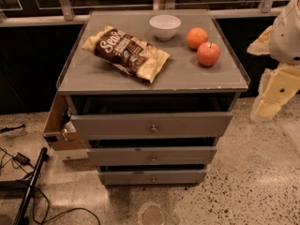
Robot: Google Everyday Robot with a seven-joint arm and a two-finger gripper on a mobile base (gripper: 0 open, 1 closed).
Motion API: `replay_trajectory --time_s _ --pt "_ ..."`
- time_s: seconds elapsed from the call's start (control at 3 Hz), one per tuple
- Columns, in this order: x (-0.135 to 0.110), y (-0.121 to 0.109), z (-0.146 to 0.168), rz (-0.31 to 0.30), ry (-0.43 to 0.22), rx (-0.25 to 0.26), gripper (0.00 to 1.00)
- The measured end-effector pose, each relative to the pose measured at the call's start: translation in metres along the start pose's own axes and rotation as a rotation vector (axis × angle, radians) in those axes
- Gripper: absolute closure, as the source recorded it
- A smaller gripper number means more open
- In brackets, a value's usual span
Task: Open bottom drawer
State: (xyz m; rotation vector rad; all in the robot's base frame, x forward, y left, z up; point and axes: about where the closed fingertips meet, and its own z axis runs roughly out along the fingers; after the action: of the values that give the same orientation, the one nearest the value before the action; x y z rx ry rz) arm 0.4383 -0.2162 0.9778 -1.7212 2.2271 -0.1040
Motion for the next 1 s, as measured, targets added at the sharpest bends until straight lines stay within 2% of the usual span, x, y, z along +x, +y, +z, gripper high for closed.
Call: replay_trajectory --time_s 0.33,0.67,1.0 --pt "0.003 0.012 0.025 0.018 -0.032 0.000 0.39" --pt "-0.008 0.056 0.109 0.039 -0.159 -0.069 0.70" --pt "-0.015 0.085 0.195 0.066 -0.233 -0.151 0.93"
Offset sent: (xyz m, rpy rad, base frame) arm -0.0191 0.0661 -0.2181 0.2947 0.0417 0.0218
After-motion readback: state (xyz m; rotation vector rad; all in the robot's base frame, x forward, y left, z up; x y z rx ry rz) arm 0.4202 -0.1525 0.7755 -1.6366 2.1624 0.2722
